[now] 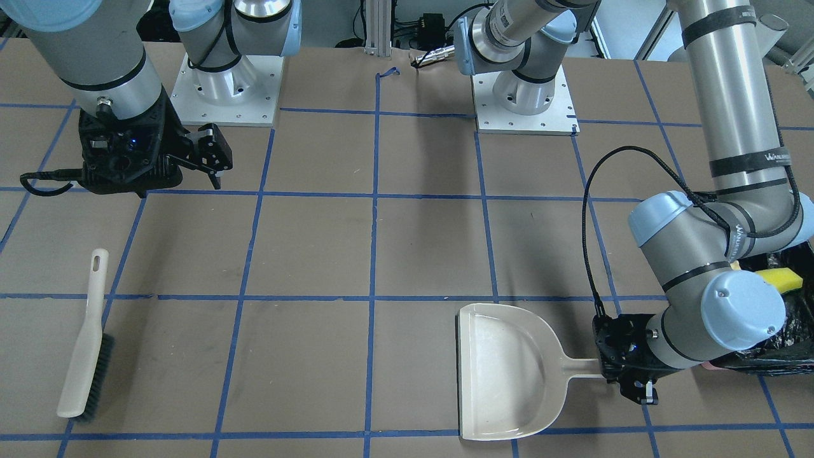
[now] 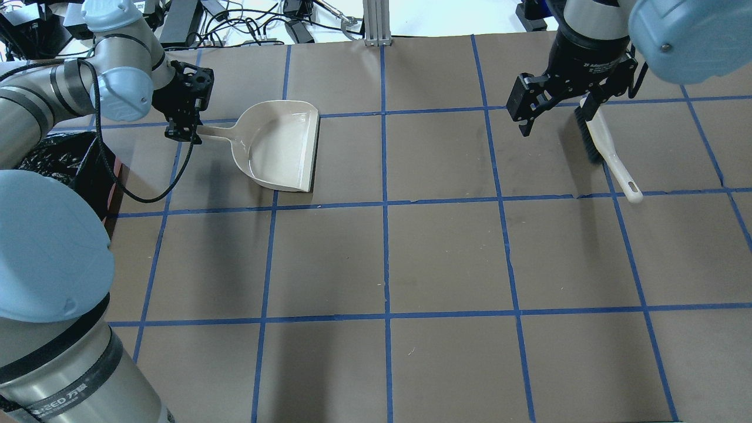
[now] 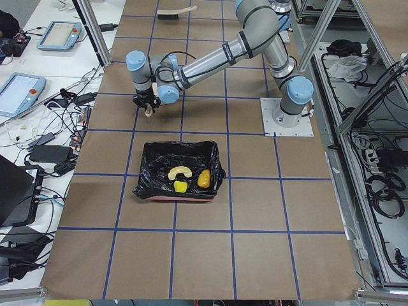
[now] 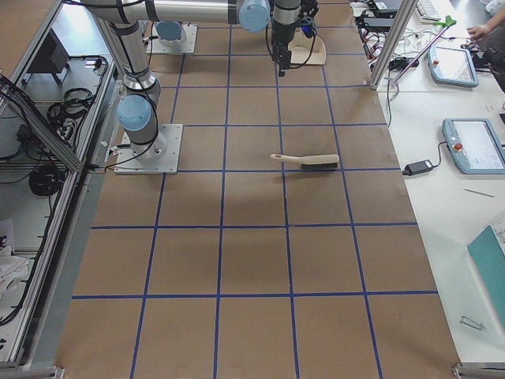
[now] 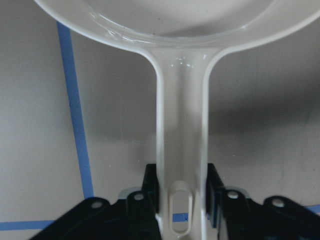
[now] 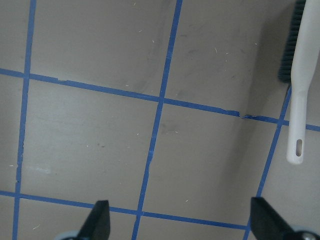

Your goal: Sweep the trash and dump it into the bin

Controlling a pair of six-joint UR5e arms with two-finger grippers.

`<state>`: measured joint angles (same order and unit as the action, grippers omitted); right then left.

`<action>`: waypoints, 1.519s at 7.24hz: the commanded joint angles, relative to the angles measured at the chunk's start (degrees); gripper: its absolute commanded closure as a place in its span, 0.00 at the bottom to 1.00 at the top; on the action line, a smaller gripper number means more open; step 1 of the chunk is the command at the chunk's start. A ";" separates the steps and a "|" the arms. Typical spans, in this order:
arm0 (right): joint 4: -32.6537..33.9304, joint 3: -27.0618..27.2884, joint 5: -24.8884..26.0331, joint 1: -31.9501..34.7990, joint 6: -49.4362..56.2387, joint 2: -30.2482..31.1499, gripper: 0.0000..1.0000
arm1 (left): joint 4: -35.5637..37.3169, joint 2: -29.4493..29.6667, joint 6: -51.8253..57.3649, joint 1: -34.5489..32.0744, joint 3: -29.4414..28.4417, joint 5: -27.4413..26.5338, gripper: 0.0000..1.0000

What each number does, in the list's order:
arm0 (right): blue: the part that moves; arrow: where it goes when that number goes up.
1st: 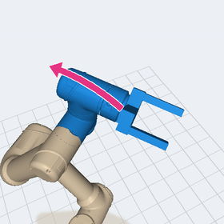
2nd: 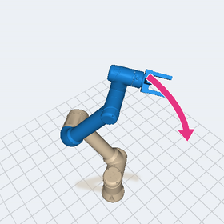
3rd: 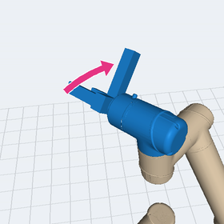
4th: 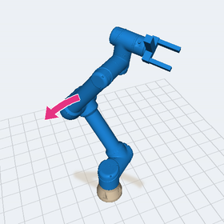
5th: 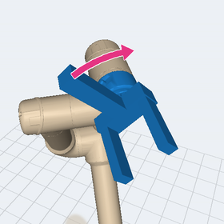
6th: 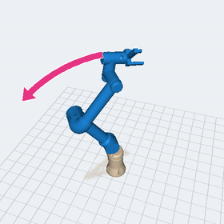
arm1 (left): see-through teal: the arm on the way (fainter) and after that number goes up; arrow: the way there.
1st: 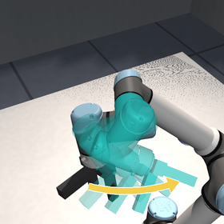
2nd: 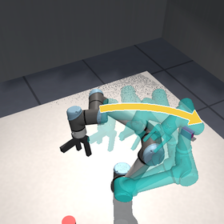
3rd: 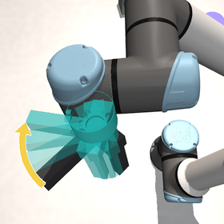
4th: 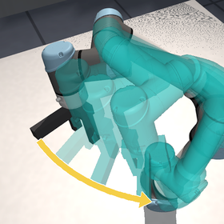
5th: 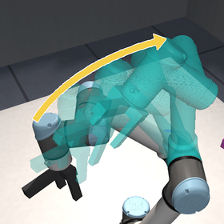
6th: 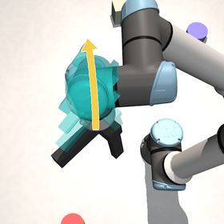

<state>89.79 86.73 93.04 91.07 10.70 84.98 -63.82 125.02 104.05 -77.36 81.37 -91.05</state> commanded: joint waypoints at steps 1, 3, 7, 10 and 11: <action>0.12 -0.16 -0.05 2.26 -0.76 0.10 0.00 | -0.86 -0.91 -1.65 -0.07 -0.25 -0.09 0.04; 0.12 0.01 0.56 2.18 -0.68 0.10 0.00 | -4.36 -3.89 -4.09 -0.51 -1.30 -0.09 0.03; 0.12 0.54 0.74 2.18 -0.68 0.10 0.00 | -18.76 -17.85 -33.37 -2.08 -2.36 1.31 0.03; 0.12 0.54 0.74 2.18 -0.68 0.10 0.00 | -21.34 -25.95 -67.04 -7.16 0.96 1.66 0.00; 0.12 0.54 0.74 2.18 -0.68 0.10 0.00 | -19.86 -26.23 -81.66 -11.36 3.59 0.97 0.00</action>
<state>89.91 87.26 93.78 93.25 10.02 85.08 -84.37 100.14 40.26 -84.51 82.26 -89.64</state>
